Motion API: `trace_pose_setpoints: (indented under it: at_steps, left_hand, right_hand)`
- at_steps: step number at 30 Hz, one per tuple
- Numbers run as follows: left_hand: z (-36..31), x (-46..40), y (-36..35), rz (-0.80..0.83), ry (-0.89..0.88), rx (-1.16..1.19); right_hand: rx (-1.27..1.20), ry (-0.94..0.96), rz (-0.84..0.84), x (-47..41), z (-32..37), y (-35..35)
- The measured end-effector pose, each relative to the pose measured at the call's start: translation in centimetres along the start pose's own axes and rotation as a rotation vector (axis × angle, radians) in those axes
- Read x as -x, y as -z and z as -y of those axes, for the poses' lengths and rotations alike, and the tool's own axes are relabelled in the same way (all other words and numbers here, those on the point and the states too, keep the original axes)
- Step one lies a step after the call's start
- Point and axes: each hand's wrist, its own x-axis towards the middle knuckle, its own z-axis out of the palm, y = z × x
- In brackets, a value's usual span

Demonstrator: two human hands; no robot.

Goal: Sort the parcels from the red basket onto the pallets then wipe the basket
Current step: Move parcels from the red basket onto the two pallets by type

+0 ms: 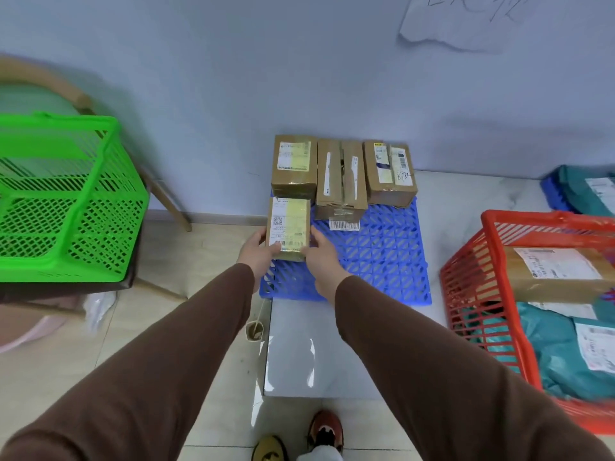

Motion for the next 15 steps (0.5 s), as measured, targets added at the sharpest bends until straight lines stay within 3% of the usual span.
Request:
trace_pose_setpoints:
  at_steps: [9, 15]
  left_hand:
    - [0.4, -0.1, 0.4, 0.027, -0.018, -0.095]
    - [-2.9, 6.4, -0.1, -0.085, -0.033, -0.167]
  right_hand:
    - [-0.039, 0.016, 0.018, 0.7, 0.5, 0.4]
    - [-0.047, 0.049, 0.012, 5.2, 3.1, 3.2]
